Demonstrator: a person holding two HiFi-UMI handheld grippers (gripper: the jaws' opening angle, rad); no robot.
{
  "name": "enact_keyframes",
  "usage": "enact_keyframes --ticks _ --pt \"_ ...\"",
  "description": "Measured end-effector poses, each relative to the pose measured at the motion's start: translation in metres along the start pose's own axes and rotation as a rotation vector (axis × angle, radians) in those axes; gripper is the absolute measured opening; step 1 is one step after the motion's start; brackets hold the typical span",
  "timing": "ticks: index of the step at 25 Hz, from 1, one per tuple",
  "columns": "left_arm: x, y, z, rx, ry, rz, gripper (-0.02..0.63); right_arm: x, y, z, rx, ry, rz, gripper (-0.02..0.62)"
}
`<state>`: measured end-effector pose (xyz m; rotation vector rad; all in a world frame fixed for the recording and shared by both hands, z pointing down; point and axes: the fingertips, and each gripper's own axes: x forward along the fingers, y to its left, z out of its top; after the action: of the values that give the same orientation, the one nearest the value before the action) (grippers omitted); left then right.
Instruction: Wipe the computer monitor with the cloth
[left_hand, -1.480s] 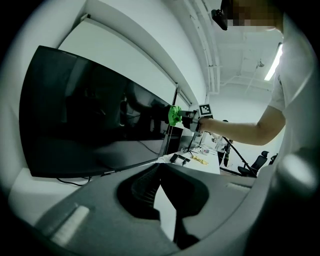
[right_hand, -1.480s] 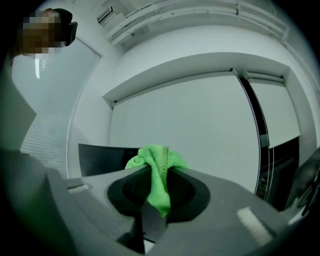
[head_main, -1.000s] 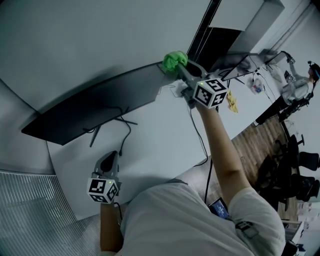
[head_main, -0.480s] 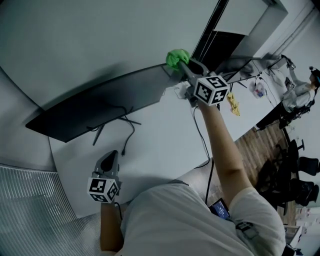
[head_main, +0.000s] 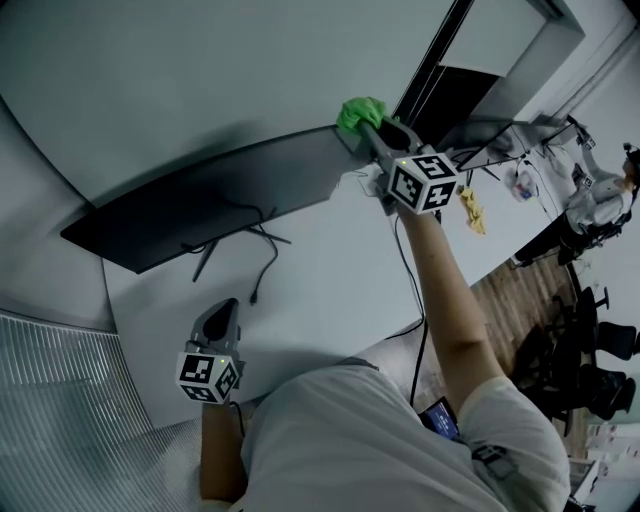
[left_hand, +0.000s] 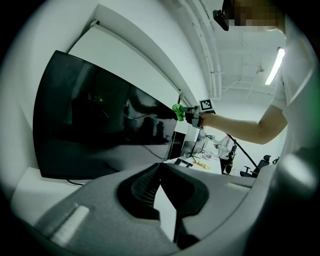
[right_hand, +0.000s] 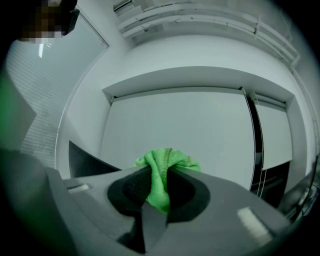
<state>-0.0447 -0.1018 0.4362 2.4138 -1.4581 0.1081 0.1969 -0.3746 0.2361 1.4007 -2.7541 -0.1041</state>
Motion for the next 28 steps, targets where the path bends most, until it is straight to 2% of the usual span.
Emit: enact_keyframes --ticks 4,14,28 --pt "-0.008 0.006 -0.003 0.000 -0.001 0.006 0.008 0.003 0.014 -0.002 -0.011 -0.005 0.011 0.077" --pt "-0.026 0.009 -0.006 -0.006 -0.009 0.050 0.008 0.018 0.068 0.002 -0.036 -0.012 0.103 0.077" --pt "-0.094 0.017 -0.012 -0.004 -0.025 0.182 0.008 0.039 0.163 0.007 0.002 -0.031 0.228 0.077"
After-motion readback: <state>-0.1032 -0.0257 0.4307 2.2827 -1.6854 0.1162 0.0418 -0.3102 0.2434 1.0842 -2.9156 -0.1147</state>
